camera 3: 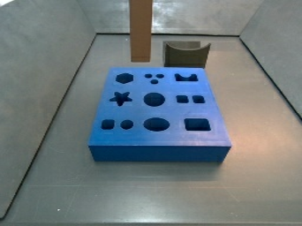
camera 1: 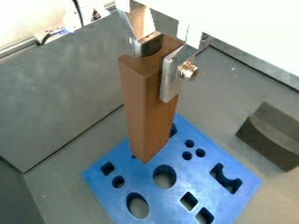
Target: Insert the arch object.
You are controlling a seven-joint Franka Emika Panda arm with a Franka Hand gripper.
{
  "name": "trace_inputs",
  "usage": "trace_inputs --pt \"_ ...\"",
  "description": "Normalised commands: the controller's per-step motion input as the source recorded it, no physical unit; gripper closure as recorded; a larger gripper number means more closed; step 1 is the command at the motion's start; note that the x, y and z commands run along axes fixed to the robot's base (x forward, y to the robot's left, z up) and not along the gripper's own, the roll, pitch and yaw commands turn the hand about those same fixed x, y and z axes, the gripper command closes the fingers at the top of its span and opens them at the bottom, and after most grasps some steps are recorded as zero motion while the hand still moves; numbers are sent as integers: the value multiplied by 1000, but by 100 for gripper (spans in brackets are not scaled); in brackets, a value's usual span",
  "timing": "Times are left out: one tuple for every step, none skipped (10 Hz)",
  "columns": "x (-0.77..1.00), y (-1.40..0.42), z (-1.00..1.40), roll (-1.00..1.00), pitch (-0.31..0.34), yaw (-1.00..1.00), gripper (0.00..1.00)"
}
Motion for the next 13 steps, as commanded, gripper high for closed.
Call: trace_inputs --pt "629 140 -309 117 0 -637 100" --pt "629 140 -306 116 0 -634 100" --pt "629 140 -311 119 0 -634 100" --pt "589 131 -311 133 0 -669 100" --pt "494 129 -277 121 0 -743 100" --pt "283 171 -206 29 0 -843 100" --pt "143 160 -160 13 26 -863 100" --pt "91 163 -180 20 66 -860 100" --pt "120 131 -89 0 13 -900 100" --pt "220 126 -37 0 0 -909 100" --pt "217 131 -57 0 0 -911 100" --pt "211 134 -71 0 0 -917 100" --pt "189 114 -83 0 0 -940 100"
